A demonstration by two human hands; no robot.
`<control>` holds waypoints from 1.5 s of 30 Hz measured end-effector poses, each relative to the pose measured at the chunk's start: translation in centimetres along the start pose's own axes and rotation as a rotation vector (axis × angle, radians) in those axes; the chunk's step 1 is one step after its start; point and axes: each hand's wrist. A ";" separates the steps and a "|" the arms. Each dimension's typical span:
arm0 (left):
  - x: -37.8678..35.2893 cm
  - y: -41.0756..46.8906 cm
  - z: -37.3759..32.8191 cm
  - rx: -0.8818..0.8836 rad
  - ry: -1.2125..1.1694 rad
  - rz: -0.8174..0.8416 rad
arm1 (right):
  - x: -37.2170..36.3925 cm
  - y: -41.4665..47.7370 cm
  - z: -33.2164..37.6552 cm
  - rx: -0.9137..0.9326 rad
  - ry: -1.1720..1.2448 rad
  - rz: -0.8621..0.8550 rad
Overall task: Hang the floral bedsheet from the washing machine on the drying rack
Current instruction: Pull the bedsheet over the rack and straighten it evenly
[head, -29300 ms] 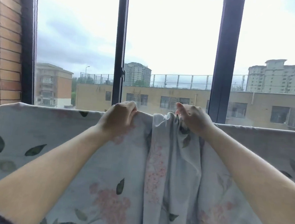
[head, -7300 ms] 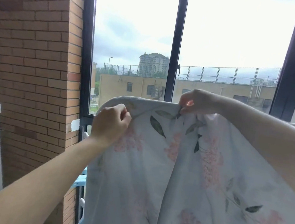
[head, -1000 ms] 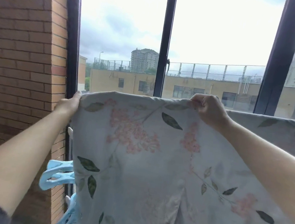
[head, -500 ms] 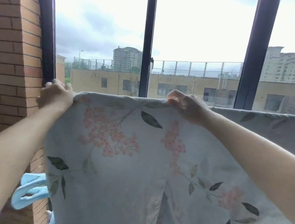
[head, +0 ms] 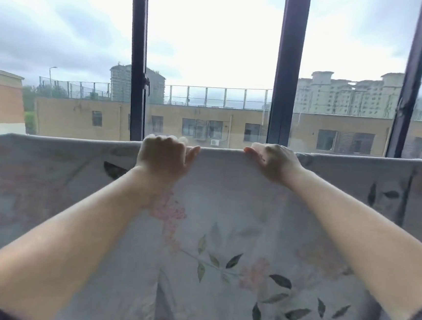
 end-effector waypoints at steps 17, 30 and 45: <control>-5.3 9.7 -27.0 -0.002 -0.013 0.004 | -0.9 -8.1 -28.9 -0.094 -0.042 0.136; -9.1 18.4 -45.6 -0.139 0.001 0.023 | 0.0 -16.6 -54.4 -0.785 0.078 -0.024; -12.4 24.9 -64.1 0.051 -0.089 0.018 | -4.5 -19.2 -74.7 -0.640 0.735 0.034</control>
Point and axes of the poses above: each hand's wrist, its own y-axis towards the middle knuckle, its own x-axis out of the back of the hand, z = x × y, and after that the axes turned 7 degrees about -y, right-handed
